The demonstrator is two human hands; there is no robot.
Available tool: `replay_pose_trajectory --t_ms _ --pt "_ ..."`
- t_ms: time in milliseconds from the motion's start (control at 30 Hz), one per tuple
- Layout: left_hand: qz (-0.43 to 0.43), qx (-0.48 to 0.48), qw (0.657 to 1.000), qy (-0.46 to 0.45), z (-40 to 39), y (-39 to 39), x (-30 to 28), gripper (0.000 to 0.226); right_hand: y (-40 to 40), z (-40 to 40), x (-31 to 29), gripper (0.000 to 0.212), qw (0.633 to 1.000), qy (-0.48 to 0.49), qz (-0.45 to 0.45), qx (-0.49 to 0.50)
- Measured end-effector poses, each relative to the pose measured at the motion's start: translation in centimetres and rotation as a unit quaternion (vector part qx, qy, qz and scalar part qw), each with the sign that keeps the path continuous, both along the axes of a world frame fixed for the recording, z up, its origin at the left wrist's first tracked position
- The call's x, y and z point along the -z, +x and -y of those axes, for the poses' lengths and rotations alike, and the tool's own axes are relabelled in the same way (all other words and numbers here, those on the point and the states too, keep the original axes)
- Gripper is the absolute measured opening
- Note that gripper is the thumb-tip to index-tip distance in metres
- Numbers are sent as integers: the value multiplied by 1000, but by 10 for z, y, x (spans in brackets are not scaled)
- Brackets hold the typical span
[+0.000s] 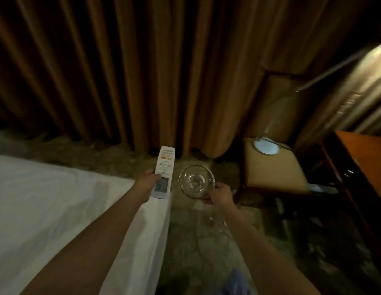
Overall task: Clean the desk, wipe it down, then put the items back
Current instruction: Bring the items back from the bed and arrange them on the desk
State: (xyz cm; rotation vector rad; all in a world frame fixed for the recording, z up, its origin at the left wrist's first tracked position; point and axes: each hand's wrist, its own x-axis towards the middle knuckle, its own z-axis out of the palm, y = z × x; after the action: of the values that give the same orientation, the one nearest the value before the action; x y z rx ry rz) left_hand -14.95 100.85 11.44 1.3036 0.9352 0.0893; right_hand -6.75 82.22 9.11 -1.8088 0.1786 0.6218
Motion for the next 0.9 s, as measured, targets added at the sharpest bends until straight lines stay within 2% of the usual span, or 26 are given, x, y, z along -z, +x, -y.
replay_pose_trajectory --t_ms 100,200,367,467,700,900 --pt "13 71 997 -4 61 51 -15 20 19 69 -15 10 998 10 11 66" --pt "26 141 990 1 135 102 -21 14 41 149 -21 16 992 -19 41 120" --pt "34 262 965 8 285 168 -27 26 62 290 -37 10 970 -22 38 240" --pt "42 318 947 3 376 197 -28 27 67 375 -47 9 958 -52 45 280" --pt "39 475 879 -11 564 246 -30 25 60 545 -55 11 909 -31 31 414" --pt "30 599 800 22 705 286 -17 25 59 651 -38 6 837 -20 13 546"
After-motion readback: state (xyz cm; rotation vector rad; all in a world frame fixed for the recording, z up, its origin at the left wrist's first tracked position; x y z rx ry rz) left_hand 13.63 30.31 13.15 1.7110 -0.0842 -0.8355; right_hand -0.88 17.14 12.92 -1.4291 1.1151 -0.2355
